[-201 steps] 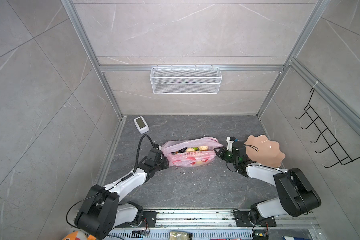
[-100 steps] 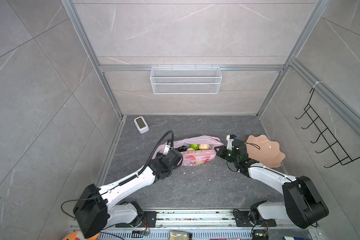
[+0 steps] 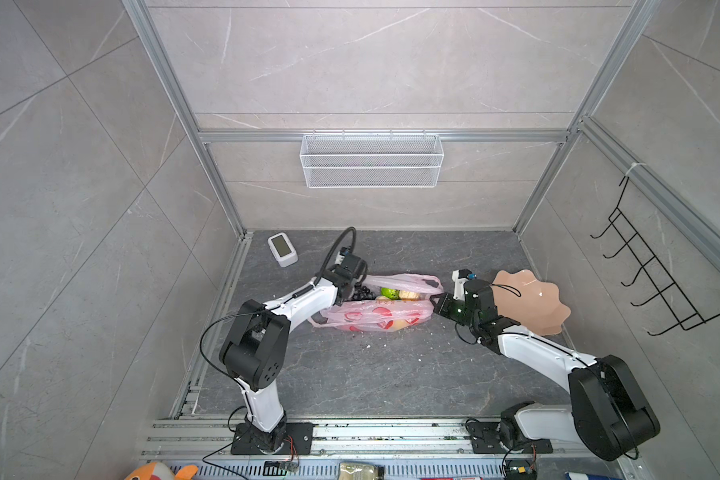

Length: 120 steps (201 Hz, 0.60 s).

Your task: Take the fake fruits out of the plastic bag

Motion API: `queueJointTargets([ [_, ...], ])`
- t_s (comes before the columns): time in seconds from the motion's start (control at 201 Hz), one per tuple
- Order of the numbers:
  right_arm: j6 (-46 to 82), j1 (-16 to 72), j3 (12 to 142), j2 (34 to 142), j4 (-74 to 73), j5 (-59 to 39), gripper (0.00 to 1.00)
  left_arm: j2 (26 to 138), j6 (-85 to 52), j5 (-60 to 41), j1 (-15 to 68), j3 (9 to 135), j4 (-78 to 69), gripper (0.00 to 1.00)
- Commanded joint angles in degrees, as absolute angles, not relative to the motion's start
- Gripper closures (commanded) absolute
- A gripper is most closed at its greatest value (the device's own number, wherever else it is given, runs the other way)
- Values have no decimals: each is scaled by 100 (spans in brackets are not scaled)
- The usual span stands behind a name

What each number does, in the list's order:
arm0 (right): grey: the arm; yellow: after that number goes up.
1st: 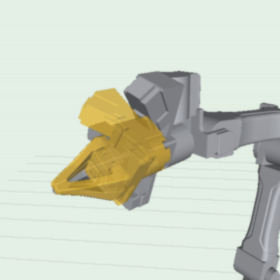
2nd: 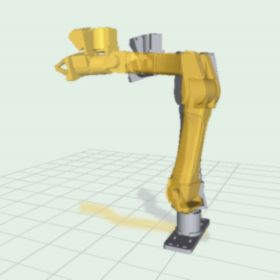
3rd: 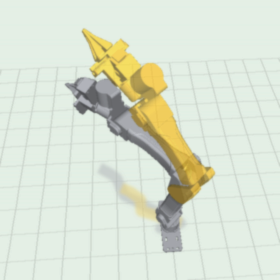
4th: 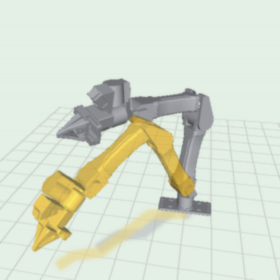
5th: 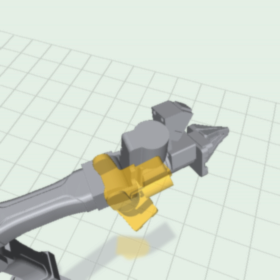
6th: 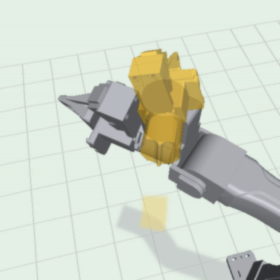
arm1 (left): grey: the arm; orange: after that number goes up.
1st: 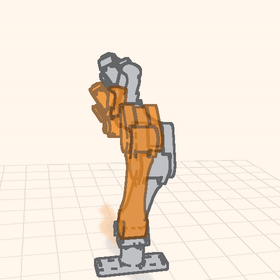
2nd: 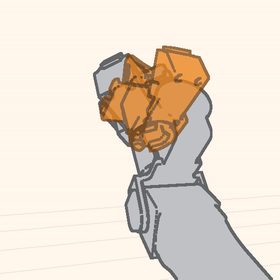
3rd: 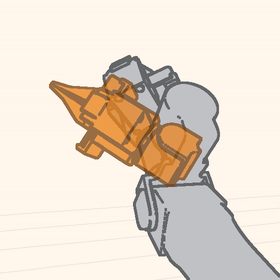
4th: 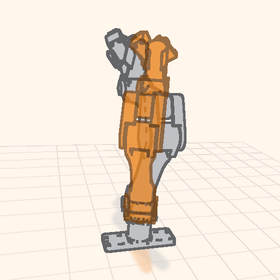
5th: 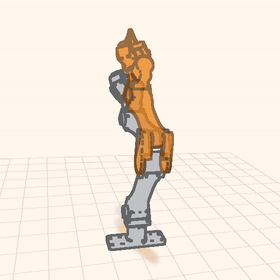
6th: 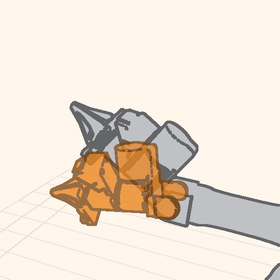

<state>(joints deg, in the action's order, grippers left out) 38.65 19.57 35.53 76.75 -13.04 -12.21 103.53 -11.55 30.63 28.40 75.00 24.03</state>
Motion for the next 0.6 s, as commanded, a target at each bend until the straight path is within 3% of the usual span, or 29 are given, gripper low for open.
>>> queueJointTargets([
  [0.0, 3516, 1961, 3643, 7778, -1173, -1110, 100, 10598, -1696, 1547, 2095, 8005, 2452, 96],
  [0.04, 3425, 1960, 3617, 7831, -1223, -1158, 100, 10797, -1855, 1234, 1891, 8274, 2646, 100],
  [0.299, 3388, 1986, 3582, 8047, -1578, -1629, 100, 11962, -1884, 715, 1646, 9967, 4182, 100],
  [0.473, 3445, 2037, 3787, 8079, -1291, -1553, 100, 11316, -1914, 964, 1925, 9563, 4205, 52],
  [0.592, 3439, 2197, 3866, 8060, -1103, -1279, 100, 10322, -2321, 1013, 2087, 8816, 3862, 33],
])
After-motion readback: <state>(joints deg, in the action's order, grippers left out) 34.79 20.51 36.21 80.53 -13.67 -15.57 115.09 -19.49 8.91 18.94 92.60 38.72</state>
